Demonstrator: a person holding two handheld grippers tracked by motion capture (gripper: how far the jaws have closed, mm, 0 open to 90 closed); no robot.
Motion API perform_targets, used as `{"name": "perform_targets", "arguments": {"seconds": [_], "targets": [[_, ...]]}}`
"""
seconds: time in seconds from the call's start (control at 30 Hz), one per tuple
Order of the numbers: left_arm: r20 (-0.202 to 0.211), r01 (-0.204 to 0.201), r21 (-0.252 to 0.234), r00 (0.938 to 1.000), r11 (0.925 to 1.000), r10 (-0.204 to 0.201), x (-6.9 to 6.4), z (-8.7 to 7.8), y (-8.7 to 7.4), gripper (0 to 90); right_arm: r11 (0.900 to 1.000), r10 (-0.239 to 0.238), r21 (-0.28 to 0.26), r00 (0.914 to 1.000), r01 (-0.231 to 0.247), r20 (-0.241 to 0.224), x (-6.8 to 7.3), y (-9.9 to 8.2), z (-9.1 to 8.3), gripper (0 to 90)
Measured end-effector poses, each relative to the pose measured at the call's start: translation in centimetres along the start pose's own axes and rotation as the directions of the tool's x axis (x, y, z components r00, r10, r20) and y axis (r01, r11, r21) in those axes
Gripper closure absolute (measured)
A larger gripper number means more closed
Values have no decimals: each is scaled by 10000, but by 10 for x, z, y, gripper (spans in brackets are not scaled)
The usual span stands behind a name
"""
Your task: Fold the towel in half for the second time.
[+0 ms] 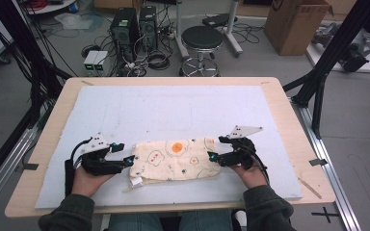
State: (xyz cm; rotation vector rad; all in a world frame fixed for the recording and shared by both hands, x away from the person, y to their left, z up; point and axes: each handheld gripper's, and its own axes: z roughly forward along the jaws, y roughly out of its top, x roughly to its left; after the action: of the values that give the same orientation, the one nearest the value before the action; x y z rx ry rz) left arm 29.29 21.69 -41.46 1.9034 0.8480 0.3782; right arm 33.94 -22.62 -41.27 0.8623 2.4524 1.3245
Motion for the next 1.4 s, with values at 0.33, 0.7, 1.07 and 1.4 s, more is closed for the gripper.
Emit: {"name": "perform_targets", "arguments": {"seconds": [0.33,0.7,1.07,1.4], "targets": [[18,-26,10,10000,10000,26,1,0,0,354,10000,26,55,9999,-25,-128,0,2,2,232],[-172,89,130,9998,9999,-87,8,5,10,376,9997,217,88,9996,-216,-175,-14,15,3,244],[-511,214,416,9985,9989,-192,20,31,25,430,9973,738,99,9962,-734,-464,-43,49,16,327],[-666,925,1404,9943,9858,-839,38,56,14,478,9808,1284,1515,9913,-1225,-297,-58,38,49,504]]}}
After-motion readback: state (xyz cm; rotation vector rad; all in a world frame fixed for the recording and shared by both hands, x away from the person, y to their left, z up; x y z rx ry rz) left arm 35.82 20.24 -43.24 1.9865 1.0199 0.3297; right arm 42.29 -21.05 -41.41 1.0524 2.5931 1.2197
